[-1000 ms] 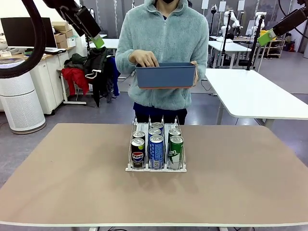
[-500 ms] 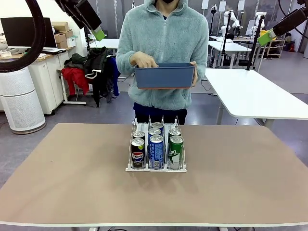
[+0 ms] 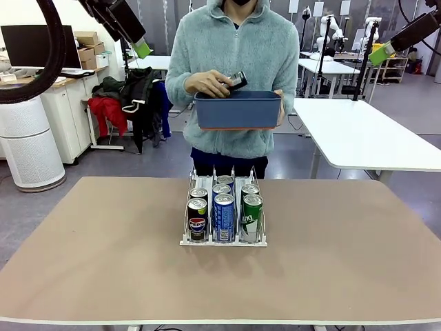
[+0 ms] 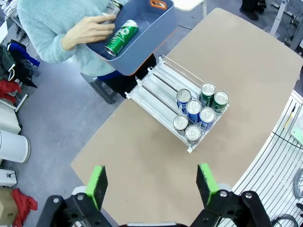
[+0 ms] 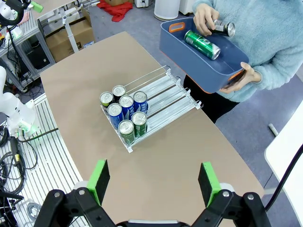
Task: Fill the beverage cans into the dispenser.
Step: Pick up the Pepsi coke handed by the human.
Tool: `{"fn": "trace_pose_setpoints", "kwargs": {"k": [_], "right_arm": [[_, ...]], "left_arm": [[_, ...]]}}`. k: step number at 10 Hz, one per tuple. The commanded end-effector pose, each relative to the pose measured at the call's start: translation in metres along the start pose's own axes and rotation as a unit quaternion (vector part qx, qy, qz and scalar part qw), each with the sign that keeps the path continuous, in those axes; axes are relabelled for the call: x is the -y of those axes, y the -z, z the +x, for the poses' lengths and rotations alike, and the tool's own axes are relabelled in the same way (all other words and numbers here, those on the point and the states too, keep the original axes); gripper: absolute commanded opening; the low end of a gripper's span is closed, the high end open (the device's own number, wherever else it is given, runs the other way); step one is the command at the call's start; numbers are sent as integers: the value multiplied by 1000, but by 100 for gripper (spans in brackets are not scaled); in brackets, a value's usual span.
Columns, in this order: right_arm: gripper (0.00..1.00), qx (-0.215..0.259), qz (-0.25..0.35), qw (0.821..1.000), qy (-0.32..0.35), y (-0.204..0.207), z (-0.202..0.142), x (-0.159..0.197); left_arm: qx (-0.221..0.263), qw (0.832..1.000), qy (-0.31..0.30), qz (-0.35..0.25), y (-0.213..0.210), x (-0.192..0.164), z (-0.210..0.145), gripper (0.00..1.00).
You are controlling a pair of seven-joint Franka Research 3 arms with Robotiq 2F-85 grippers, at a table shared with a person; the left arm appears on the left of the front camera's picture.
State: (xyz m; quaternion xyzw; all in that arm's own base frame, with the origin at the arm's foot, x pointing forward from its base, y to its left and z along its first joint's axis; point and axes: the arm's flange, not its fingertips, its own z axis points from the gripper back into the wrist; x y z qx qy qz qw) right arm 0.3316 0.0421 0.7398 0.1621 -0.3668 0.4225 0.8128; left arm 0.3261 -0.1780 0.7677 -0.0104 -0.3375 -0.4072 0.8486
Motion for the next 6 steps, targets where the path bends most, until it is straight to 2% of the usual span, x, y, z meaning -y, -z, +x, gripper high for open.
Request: {"fn": "trace_pose_setpoints", "kwargs": {"k": [1,6], "right_arm": [[100,-1,1,1000,-1,1,0,-1],[100,-1,1,1000,-1,1,0,-1]], "left_arm": [[-1,1000,0,0,0,0,-1,100],[-1,1000,0,0,0,0,-1,100]]}}
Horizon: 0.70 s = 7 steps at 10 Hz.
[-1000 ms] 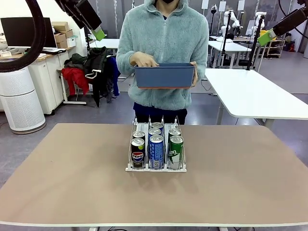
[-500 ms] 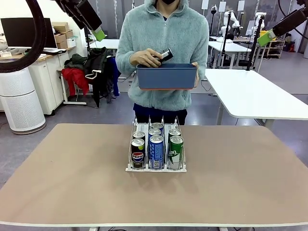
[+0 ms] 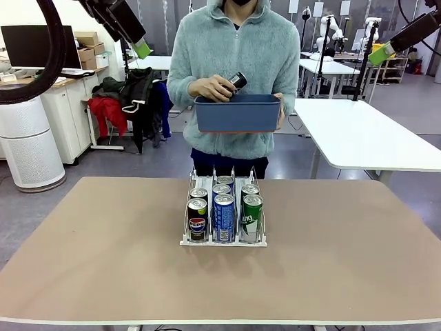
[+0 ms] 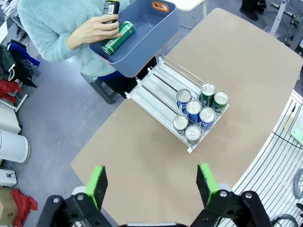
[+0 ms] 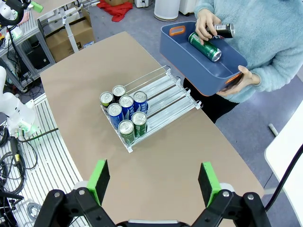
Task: Fill the beverage cans into the dispenser.
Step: Pick up the Pepsi coke handed by the human.
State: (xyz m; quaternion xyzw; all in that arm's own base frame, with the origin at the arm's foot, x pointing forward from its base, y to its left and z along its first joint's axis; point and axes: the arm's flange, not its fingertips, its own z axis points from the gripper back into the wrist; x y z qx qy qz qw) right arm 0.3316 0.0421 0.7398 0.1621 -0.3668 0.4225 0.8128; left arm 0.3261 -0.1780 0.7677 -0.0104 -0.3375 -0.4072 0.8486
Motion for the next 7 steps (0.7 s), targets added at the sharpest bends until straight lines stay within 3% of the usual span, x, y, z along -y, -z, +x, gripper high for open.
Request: {"fn": "trace_pose_setpoints", "kwargs": {"k": [1,7], "right_arm": [[100,-1,1,1000,-1,1,0,-1],[100,-1,1,1000,-1,1,0,-1]], "left_arm": [[-1,1000,0,0,0,0,-1,100],[-1,1000,0,0,0,0,-1,100]]}}
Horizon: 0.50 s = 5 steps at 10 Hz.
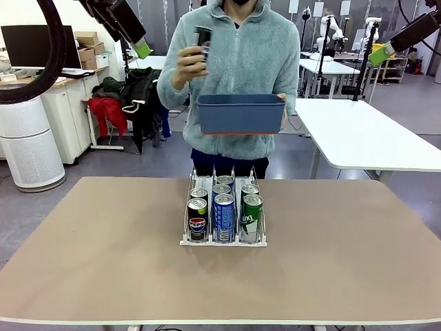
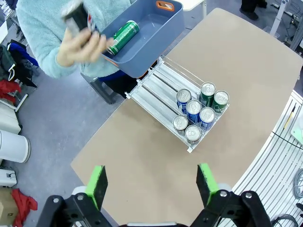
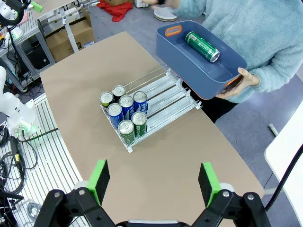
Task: Fill the beverage cans into the dispenser.
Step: Pick up the Pepsi coke handed by the human.
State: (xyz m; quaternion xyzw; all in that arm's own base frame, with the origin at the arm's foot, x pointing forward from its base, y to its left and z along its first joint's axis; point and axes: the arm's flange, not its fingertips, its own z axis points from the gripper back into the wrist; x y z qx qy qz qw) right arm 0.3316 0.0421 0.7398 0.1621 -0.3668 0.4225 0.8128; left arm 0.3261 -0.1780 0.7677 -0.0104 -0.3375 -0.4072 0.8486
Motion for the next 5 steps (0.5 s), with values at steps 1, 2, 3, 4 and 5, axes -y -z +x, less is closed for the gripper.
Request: {"fn": "trace_pose_setpoints", "kwargs": {"k": [1,2,3,4,5], "right_arm": [[100,-1,1,1000,-1,1,0,-1],[100,-1,1,1000,-1,1,0,-1],[100,-1,1,1000,-1,1,0,-1],[100,-1,1,1000,-1,1,0,-1],[100,-1,1,1000,-1,1,0,-1]], "left_arm": [[-1,1000,0,0,0,0,-1,100],[-1,1000,0,0,0,0,-1,100],[-1,1000,0,0,0,0,-1,100],[-1,1000,0,0,0,0,-1,100],[-1,1000,0,0,0,0,-1,100]]}}
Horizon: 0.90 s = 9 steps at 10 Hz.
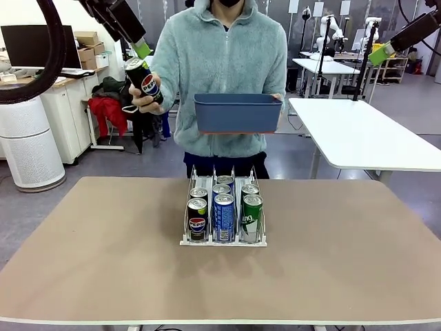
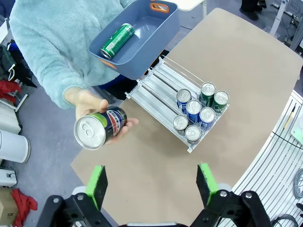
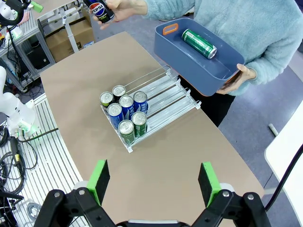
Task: Fill the beverage cans into the dispenser.
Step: Pick up the Pepsi coke handed by the human.
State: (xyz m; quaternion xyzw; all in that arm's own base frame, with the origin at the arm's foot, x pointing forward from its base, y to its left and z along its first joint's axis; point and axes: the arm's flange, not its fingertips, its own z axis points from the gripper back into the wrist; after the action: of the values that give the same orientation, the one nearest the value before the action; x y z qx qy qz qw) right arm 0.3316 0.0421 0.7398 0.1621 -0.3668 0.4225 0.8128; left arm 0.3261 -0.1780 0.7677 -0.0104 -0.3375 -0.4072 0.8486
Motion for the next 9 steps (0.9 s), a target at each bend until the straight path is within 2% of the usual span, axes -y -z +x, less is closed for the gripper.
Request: {"fn": "trace_pose_setpoints", "kwargs": {"k": [1,9], "right_arm": [[100,-1,1,1000,-1,1,0,-1],[100,-1,1,1000,-1,1,0,-1]], "left_arm": [[-1,1000,0,0,0,0,-1,100],[-1,1000,0,0,0,0,-1,100]]}}
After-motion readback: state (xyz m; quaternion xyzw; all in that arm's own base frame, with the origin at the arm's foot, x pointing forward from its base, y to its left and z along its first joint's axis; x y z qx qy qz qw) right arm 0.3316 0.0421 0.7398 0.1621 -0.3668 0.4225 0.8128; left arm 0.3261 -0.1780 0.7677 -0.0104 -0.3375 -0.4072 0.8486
